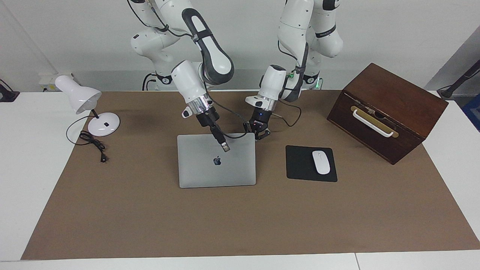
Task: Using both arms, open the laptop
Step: 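Lift the laptop lid upward with the right gripper while the left gripper holds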
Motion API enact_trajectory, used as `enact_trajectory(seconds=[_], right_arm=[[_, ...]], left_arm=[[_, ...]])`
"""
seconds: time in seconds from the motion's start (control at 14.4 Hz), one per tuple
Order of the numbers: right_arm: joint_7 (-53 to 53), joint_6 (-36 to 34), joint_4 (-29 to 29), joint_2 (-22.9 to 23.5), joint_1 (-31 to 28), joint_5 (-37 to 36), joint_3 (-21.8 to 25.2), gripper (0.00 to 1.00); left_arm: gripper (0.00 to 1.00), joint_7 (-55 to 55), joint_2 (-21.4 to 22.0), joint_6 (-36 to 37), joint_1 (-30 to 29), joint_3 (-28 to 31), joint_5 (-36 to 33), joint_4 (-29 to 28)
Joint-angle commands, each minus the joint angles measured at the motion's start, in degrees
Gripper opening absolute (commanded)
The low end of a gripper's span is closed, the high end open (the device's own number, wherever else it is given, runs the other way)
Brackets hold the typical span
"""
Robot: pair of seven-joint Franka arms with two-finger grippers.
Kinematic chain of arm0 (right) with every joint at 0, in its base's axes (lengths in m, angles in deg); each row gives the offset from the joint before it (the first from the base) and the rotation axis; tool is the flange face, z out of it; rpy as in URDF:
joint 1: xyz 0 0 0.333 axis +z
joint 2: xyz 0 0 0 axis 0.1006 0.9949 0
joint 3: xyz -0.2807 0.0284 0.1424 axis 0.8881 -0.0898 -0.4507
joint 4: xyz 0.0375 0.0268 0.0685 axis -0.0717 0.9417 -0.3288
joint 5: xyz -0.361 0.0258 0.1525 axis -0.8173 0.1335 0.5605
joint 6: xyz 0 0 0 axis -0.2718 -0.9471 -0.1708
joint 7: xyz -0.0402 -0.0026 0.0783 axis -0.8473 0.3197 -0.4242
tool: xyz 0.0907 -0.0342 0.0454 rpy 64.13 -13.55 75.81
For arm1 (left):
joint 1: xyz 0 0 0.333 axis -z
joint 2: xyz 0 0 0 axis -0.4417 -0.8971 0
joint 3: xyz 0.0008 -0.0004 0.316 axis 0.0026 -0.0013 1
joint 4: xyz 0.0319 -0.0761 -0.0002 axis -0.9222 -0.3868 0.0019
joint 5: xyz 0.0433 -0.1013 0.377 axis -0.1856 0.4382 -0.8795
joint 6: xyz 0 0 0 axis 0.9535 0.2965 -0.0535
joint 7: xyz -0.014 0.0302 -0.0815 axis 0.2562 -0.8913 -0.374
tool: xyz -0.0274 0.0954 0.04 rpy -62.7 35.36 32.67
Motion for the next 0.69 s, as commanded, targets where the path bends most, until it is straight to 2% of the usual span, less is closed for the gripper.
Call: enact_trajectory(seconds=[0.0, 0.42, 0.62], right_arm=[[2.28, -2.16, -2.24, 2.55, -3.18, -1.94, 0.51, 0.99], [2.28, -4.10, -2.25, 2.38, -4.24, -2.64, 0.51, 0.99], [2.19, -7.16, -2.25, 2.38, -4.94, -3.78, 0.60, 0.99]], left_arm=[[0.00, -0.38, -2.57, -0.17, 1.84, -0.21, 1.64, 0.98], [0.00, -0.47, -2.57, -0.17, 1.84, -0.21, 1.64, 0.98], [0.00, -0.47, -2.57, -0.17, 1.84, -0.21, 1.64, 0.98]])
